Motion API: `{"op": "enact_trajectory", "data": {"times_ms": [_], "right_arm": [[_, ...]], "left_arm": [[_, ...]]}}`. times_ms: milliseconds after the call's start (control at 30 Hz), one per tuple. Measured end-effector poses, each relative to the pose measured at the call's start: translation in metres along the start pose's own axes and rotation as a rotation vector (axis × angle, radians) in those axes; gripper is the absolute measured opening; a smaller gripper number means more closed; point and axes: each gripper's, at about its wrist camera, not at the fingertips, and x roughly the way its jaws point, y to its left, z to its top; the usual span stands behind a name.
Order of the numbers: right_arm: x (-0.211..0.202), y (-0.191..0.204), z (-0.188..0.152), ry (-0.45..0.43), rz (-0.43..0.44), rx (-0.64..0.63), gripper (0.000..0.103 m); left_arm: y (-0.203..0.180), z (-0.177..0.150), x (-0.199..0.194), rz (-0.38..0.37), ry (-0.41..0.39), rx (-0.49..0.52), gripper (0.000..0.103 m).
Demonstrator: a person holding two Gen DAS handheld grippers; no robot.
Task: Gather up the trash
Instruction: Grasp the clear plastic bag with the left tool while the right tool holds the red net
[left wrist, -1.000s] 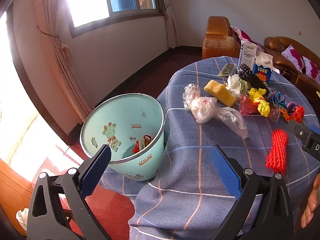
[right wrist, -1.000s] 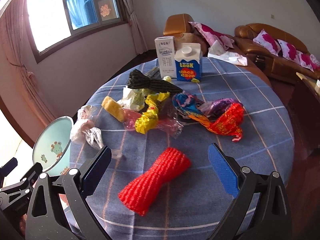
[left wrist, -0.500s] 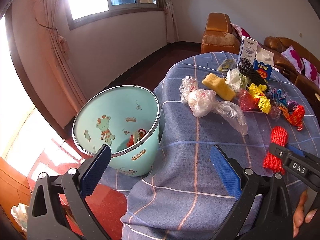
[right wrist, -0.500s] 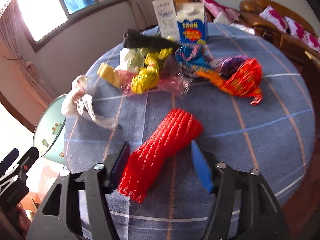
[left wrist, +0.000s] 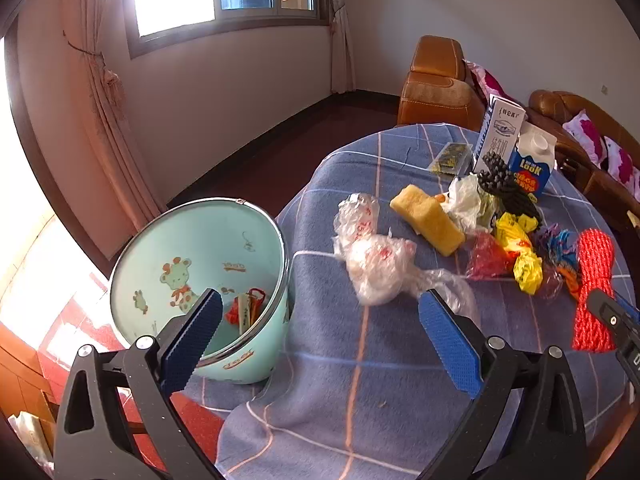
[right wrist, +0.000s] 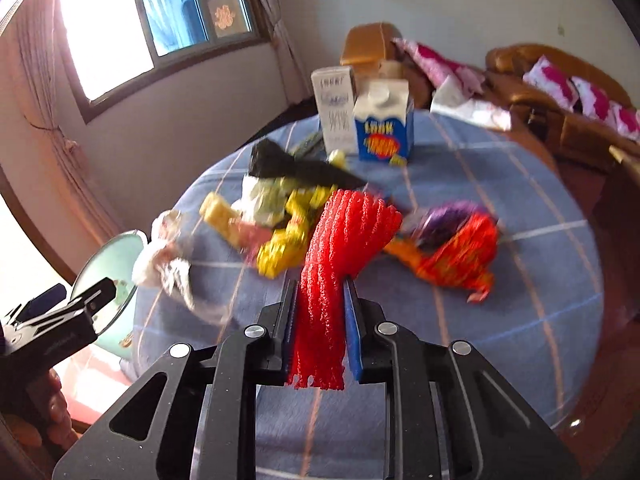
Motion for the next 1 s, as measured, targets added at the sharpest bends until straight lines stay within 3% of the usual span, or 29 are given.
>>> {"op": "enact_trajectory", "data": {"times_ms": [200,533,633,733,1000], "right_arm": [[0.007,-0.005,0.008,-0.015,-0.025,-0.009,0.022],[0.027,-0.007,0.007,0.025,-0.018,-0.004,0.022],[0.03,-0.006,0.006,0.031,-0.021,0.001,0.022],[0.029,-0.005,0.005,0.033,-0.025,0.005,0.022],[0.013,0.009,0.006,-0.001,-0.021,-0.02,0.022]], "left_arm": [[-0.022,0.021,0.038,0.002,0.04,-0.037,0.09],[-0.049,0.016,0.091,-0.023,0.176,-0.006,0.06],[-0.053,0.014,0.091,0.004,0.149,0.034,0.051],[-0.052,0.014,0.089,-0.027,0.145,0.034,0.047],[-0.042,0.016,0.054,-0.046,0.066,0.052,0.045]]}}
